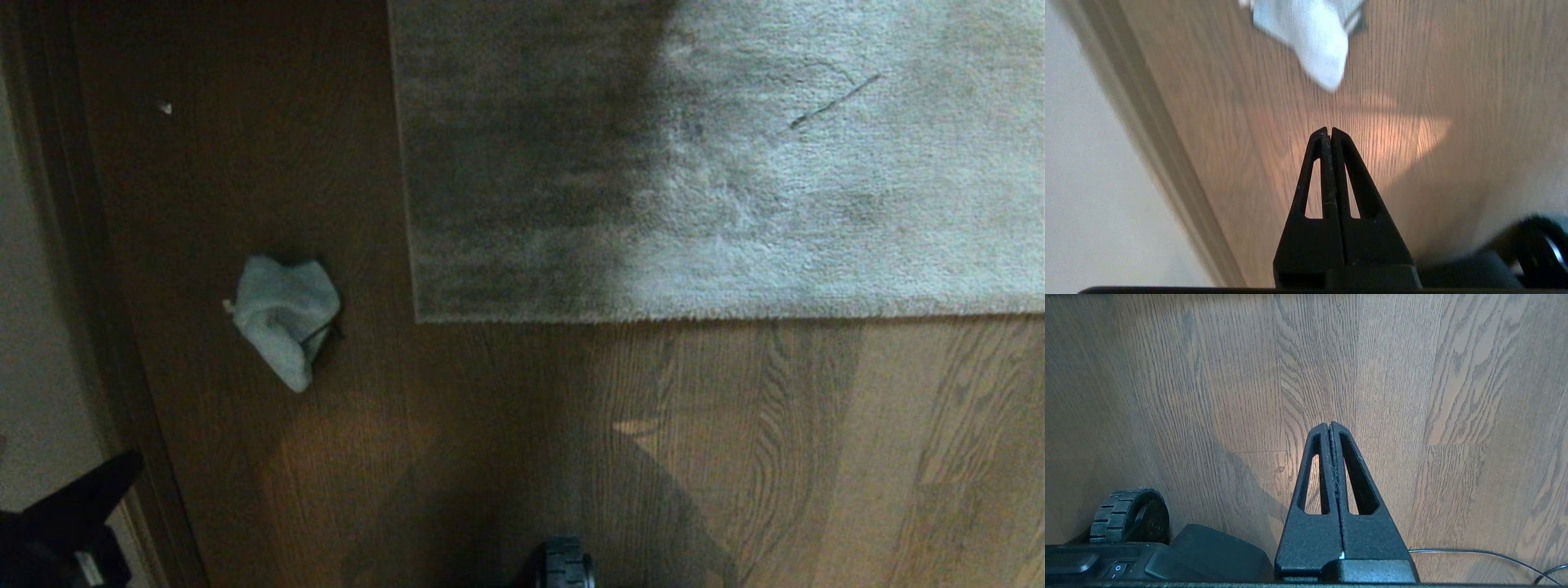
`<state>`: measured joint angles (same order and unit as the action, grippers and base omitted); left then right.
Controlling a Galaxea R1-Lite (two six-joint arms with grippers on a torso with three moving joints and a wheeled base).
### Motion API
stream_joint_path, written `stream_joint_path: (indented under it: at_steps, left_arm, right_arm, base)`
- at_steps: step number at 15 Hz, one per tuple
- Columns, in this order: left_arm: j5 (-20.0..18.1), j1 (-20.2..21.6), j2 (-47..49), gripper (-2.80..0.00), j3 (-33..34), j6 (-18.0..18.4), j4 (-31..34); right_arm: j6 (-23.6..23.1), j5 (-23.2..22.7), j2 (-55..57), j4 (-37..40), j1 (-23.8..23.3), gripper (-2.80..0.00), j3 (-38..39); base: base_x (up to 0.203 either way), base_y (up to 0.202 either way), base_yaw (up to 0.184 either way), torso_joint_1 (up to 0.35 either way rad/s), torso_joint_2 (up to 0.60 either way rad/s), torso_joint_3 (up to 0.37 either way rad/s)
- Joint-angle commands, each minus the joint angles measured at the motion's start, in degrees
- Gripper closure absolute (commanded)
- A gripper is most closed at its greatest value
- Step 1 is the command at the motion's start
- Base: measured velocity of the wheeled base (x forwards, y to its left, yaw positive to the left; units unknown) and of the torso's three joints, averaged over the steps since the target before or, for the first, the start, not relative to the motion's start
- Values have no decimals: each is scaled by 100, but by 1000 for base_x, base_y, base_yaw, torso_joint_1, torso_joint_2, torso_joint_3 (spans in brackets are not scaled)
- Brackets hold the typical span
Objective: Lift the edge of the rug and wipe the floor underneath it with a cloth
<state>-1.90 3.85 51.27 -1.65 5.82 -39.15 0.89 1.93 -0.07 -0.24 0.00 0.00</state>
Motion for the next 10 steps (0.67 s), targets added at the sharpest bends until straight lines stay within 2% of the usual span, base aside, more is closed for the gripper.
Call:
stream_joint_path:
  at_steps: [1,3,5,7,10]
  left_arm:
    - [-2,0,-1413,0,-107,1,1296]
    - [-4,-11,-2279,0,-361,-1,2760]
    - [-3,-18,-3089,0,-514,-5,3749]
    - [-2,-17,-3604,0,-415,-31,4098]
    - [-317,-16,-3580,0,-82,-26,4035]
  right_arm:
    - [-1,1,7,-2,0,0,0]
    - [-1,1,7,-2,0,0,0]
    - [-1,1,7,-2,0,0,0]
    - [-1,1,7,-2,0,0,0]
    - [3,1,7,-2,0,0,0]
  base:
    - [0,0,0,0,0,0]
    - [0,0,0,0,0,0]
    - [0,0,0,0,0,0]
    - [0,0,0,0,0,0]
    - [0,0,0,0,0,0]
